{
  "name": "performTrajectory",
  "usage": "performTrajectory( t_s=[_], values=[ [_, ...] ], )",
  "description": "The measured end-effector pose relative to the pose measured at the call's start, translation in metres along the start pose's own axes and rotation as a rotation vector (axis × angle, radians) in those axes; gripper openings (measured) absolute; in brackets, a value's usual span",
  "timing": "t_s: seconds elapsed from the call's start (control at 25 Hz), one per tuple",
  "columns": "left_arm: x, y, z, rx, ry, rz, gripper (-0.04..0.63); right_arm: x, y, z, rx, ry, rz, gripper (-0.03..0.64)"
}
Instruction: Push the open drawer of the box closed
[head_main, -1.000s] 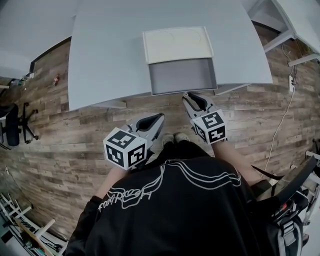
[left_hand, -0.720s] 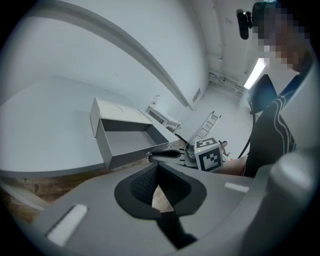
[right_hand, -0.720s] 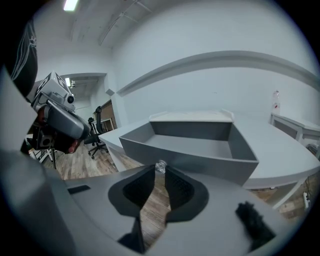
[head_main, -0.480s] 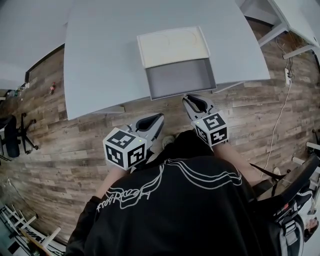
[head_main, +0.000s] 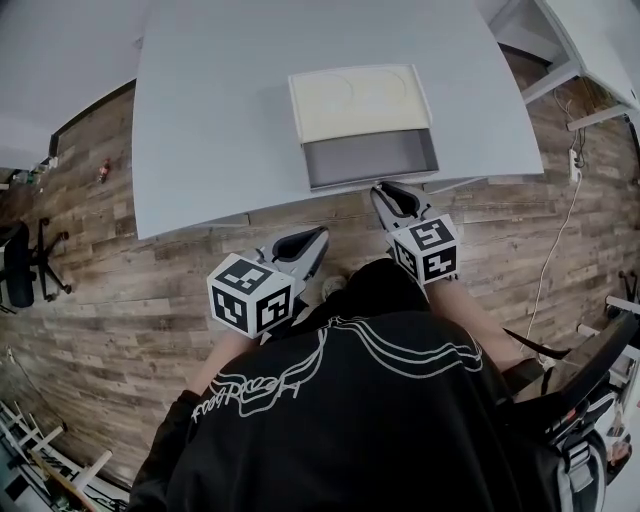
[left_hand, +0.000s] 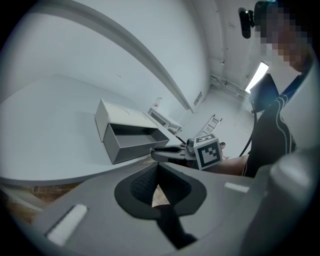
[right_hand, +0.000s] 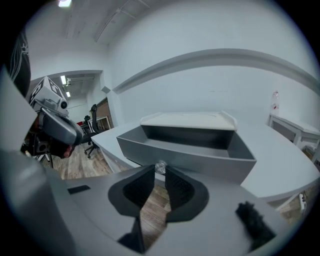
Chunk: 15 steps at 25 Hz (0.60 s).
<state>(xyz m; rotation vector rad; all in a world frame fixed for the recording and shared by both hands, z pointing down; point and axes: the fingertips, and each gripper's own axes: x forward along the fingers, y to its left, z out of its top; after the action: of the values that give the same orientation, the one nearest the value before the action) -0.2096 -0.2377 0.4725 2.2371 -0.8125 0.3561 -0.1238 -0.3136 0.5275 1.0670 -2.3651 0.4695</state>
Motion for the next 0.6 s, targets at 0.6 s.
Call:
performTrajectory(
  t_s=[0.6],
  values=[
    [-0.013, 0.026, 0.003, -0.038, -0.017, 0.032, 0.006, 0.042, -0.03, 0.038, -0.008, 0.03, -0.056, 0.071]
  ],
)
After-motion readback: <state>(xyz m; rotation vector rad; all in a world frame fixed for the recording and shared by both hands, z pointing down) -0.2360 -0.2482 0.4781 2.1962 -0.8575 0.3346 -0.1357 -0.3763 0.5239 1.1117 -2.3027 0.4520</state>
